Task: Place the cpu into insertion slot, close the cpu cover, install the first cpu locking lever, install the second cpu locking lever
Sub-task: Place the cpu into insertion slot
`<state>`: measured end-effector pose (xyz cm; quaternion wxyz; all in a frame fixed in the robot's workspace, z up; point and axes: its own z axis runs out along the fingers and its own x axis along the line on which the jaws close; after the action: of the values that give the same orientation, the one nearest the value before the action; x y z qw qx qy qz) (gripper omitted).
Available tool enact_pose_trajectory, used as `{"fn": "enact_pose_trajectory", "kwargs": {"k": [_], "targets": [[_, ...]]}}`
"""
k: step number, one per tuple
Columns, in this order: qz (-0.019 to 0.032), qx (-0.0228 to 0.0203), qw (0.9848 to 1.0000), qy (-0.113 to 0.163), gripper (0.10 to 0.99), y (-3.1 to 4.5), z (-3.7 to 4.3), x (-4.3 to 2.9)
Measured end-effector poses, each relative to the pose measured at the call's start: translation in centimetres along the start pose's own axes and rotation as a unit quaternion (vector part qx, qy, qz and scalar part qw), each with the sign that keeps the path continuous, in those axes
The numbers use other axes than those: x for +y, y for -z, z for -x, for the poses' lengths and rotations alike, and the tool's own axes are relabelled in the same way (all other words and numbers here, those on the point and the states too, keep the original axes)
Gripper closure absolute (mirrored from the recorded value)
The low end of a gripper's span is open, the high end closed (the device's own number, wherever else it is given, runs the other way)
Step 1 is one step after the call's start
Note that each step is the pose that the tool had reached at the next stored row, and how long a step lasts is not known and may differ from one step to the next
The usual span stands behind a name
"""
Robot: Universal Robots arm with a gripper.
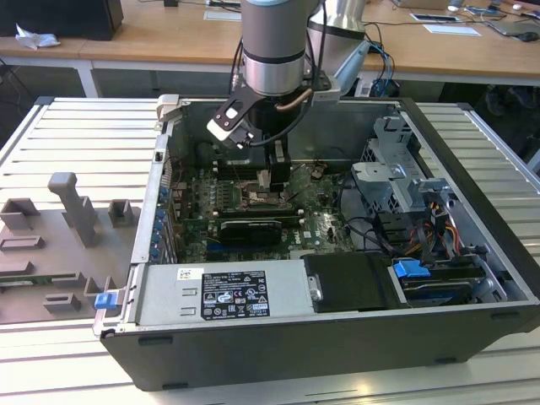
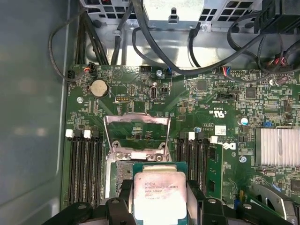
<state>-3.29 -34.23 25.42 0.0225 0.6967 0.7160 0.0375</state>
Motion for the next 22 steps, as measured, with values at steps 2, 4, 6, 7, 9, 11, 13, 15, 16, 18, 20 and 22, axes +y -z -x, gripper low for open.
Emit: {"fn": "enact_pose_trajectory", "kwargs": {"k": [2,4,6,7,9,11,13,15,16,18,20,22], "targets": [[0.0000,0.0000,1.0000,0.000,0.545,-0.06,-0.09,0.00],[0.0000,-0.0001,1.0000,0.000,0.545,-0.11,-0.21,-0.03],[0.0001,-0.0003,1.0000,0.000,0.545,-0.35,-0.66,-0.26],[0.0001,-0.0005,1.0000,0.000,0.545,-0.54,-0.91,-0.43],[0.0001,-0.0009,1.0000,0.000,0.545,-1.54,-1.64,-1.29],[0.0002,-0.0013,1.0000,-0.005,0.545,-2.03,-1.77,-1.41],[0.0002,-0.0018,0.9999,-0.011,0.545,-2.62,-1.93,-1.46],[-0.0004,-0.0022,0.9999,-0.015,0.545,-3.19,-1.99,-1.53],[-0.0005,-0.0025,0.9998,-0.019,0.545,-3.31,-1.98,-1.55],[-0.0010,-0.0031,0.9997,-0.025,0.545,-3.80,-1.98,-1.60],[-0.0018,-0.0030,0.9997,-0.026,0.545,-4.07,-1.98,-1.63],[-0.0026,-0.0031,0.9997,-0.026,0.545,-4.24,-1.98,-1.64]]}}
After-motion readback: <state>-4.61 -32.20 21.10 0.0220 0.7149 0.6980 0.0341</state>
